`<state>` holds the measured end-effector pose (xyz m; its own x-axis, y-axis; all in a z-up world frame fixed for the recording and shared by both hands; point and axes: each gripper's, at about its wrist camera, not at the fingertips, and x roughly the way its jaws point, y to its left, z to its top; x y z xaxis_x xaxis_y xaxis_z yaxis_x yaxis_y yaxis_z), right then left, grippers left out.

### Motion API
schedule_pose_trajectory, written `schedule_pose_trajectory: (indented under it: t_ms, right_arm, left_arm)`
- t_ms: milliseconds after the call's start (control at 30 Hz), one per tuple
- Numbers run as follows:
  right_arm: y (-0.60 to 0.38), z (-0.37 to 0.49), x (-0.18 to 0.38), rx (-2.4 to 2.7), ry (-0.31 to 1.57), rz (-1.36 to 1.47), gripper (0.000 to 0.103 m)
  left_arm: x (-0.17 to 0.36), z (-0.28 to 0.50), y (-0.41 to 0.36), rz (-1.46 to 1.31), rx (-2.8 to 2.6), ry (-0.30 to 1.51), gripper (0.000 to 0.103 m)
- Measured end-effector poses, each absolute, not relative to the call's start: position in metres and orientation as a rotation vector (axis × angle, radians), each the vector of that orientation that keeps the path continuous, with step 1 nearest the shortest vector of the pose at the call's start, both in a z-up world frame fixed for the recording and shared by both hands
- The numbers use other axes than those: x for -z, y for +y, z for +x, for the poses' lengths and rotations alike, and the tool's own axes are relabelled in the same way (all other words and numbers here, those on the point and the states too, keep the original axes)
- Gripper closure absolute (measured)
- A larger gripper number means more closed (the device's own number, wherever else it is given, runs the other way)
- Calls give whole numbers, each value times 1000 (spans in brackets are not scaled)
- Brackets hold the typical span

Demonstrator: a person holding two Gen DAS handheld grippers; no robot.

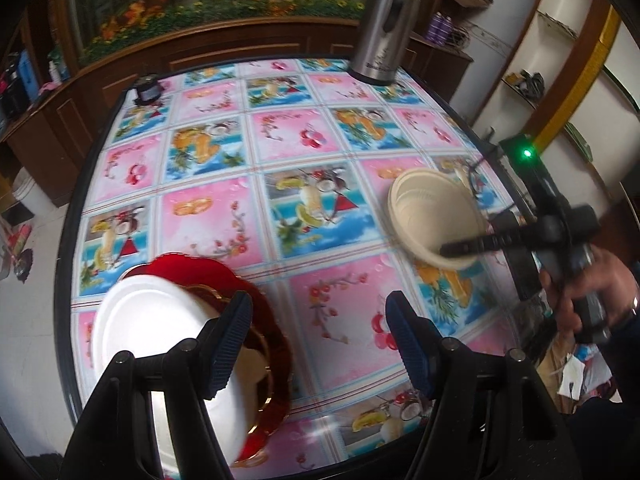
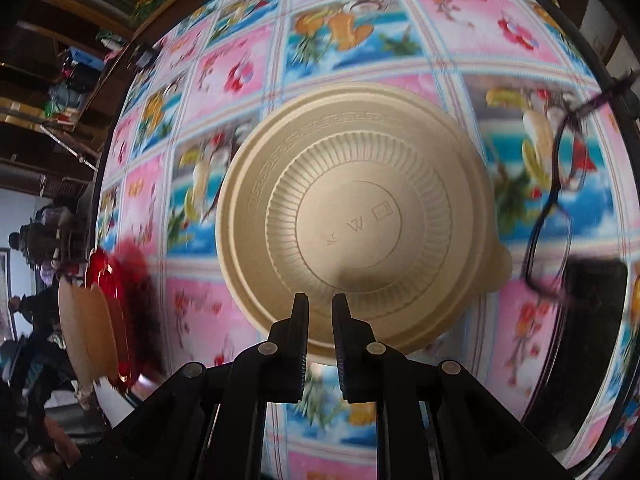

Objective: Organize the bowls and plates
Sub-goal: 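Lift the beige bowl with the right tool and carry it toward the left tool's stack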

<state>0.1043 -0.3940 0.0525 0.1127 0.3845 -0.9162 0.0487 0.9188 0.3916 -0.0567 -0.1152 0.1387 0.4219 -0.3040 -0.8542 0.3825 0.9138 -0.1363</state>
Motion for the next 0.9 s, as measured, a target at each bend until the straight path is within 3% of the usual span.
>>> schedule_pose_trajectory:
  t_ms: [133, 300, 367, 400, 467, 600, 700, 900]
  right_arm:
    - [-384, 70, -63, -330, 1451, 395, 90]
    - [-414, 45, -100, -277, 1305, 444, 90]
    - [-436, 38, -110, -204, 1250, 447, 82]
    - [-447, 34, -112, -172, 1236, 455, 69]
    - [-464, 27, -112, -136, 1211, 492, 61]
    - [-482, 17, -102, -100, 1189, 571, 61]
    - [-483, 20, -93, -97, 1190, 593, 61]
    - [-482, 21, -77, -101, 1210, 614, 61]
  left_arm:
    - [-129, -53, -130, 91, 472, 1079, 35]
    - [-118, -48, -152, 88, 529, 1112, 35]
    - [-115, -44, -160, 95, 538, 1117, 35]
    - [-114, -40, -166, 102, 537, 1122, 35]
    - [-112, -32, -175, 97, 547, 1123, 35]
    - [-95, -8, -194, 73, 549, 1179, 37]
    - [-78, 4, -204, 76, 522, 1220, 56]
    - [-63, 14, -215, 52, 533, 1227, 56]
